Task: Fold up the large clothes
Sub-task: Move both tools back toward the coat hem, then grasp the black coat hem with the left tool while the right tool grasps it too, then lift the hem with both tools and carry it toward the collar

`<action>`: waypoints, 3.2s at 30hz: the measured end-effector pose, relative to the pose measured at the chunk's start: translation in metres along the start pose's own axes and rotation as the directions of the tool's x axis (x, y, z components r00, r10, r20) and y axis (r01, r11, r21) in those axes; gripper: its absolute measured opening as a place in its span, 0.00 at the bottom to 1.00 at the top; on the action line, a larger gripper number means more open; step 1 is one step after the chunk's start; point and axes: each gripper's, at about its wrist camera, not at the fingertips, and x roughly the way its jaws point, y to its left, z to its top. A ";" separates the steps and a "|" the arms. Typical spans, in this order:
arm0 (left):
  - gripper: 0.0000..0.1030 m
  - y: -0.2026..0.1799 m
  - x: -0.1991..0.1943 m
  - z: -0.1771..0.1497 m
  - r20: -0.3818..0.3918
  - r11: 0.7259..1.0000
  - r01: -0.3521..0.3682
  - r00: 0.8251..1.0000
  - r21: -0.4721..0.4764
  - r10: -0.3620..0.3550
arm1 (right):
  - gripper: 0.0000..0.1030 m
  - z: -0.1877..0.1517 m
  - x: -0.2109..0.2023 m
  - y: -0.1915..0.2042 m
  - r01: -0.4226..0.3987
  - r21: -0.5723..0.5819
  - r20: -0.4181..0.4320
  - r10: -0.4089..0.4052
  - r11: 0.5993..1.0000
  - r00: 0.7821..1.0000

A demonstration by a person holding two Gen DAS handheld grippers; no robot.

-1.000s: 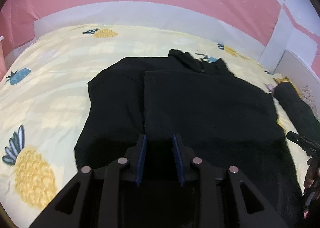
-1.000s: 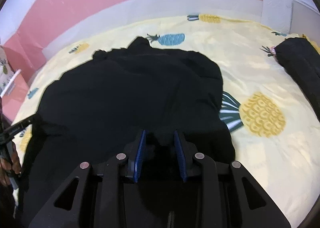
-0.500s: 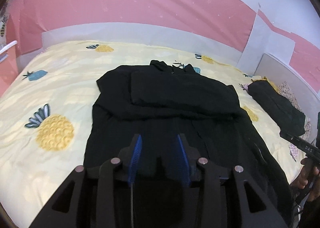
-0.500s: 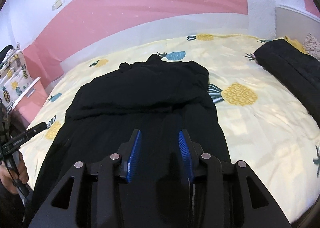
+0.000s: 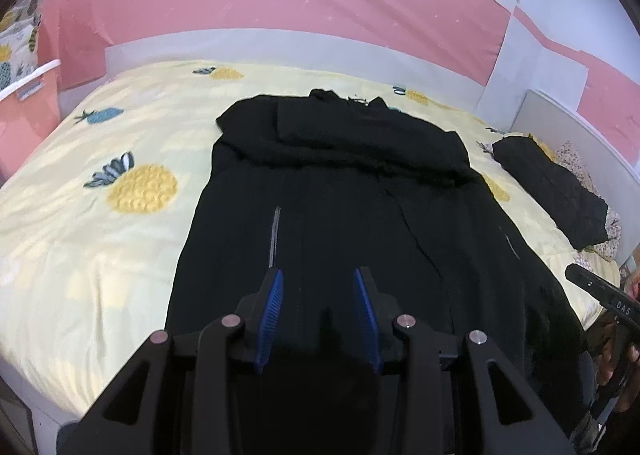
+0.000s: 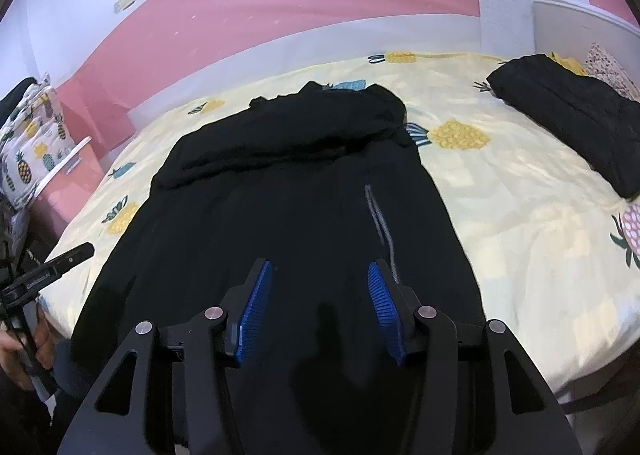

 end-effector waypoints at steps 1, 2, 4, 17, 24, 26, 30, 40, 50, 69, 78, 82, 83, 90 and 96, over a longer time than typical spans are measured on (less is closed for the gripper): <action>0.39 0.000 -0.002 -0.003 -0.001 1.000 -0.002 1.000 -0.003 0.002 | 0.50 -0.004 -0.002 0.001 0.000 -0.006 -0.002 0.000 1.000 1.000; 0.42 0.001 -0.004 -0.008 -0.005 1.000 -0.009 1.000 -0.006 0.009 | 0.50 -0.007 -0.005 0.002 0.001 -0.011 -0.001 -0.001 1.000 1.000; 0.43 0.003 -0.008 -0.015 -0.002 1.000 -0.022 1.000 -0.009 0.022 | 0.50 -0.013 -0.009 0.003 0.002 -0.020 -0.002 -0.002 1.000 1.000; 0.43 0.013 -0.013 -0.045 -0.030 0.996 -0.092 0.995 0.002 0.092 | 0.50 -0.039 -0.016 -0.012 0.031 -0.002 -0.009 -0.031 1.000 0.999; 0.43 0.028 -0.004 -0.050 -0.044 0.994 -0.110 0.993 -0.026 0.109 | 0.53 -0.045 -0.009 -0.035 0.048 0.040 -0.029 -0.047 0.998 0.998; 0.43 0.033 -0.002 -0.050 -0.040 0.993 -0.119 0.992 -0.029 0.118 | 0.54 -0.046 -0.006 -0.045 0.056 0.055 -0.037 -0.054 0.997 0.998; 0.48 0.049 0.007 -0.050 -0.052 0.990 -0.124 0.991 -0.059 0.121 | 0.54 -0.046 -0.002 -0.063 0.081 0.079 -0.043 -0.078 0.994 0.996; 0.59 0.085 0.029 -0.060 -0.122 0.985 -0.103 0.989 -0.139 0.086 | 0.56 -0.049 0.008 -0.114 0.073 0.196 -0.097 -0.055 0.978 0.994; 0.61 0.081 0.025 -0.078 -0.124 0.987 -0.028 0.992 -0.157 0.008 | 0.57 -0.059 0.023 -0.109 -0.041 0.236 -0.203 0.090 0.971 0.975; 0.61 0.085 0.018 -0.096 -0.123 0.981 -0.028 0.992 -0.190 0.004 | 0.49 -0.068 0.030 -0.106 -0.024 0.245 -0.295 0.098 0.969 0.950; 0.17 0.080 -0.008 -0.076 -0.069 0.967 0.075 0.993 -0.244 -0.095 | 0.21 -0.058 0.011 -0.096 -0.101 0.264 -0.215 0.161 0.959 0.963; 0.16 0.072 -0.046 -0.048 0.056 0.969 0.130 0.991 -0.209 -0.121 | 0.20 -0.043 -0.018 -0.092 -0.171 0.268 -0.117 0.208 0.948 0.971; 0.16 0.069 -0.054 -0.041 0.082 0.971 0.138 0.989 -0.197 -0.124 | 0.20 -0.038 -0.026 -0.091 -0.189 0.270 -0.087 0.220 0.944 0.972; 0.16 0.070 -0.076 -0.014 0.167 0.967 0.180 0.974 -0.179 -0.151 | 0.20 -0.023 -0.051 -0.087 -0.248 0.264 0.022 0.252 0.932 0.968; 0.16 0.074 -0.070 -0.011 0.160 0.965 0.189 0.974 -0.181 -0.161 | 0.20 -0.023 -0.045 -0.093 -0.253 0.286 0.018 0.259 0.924 0.966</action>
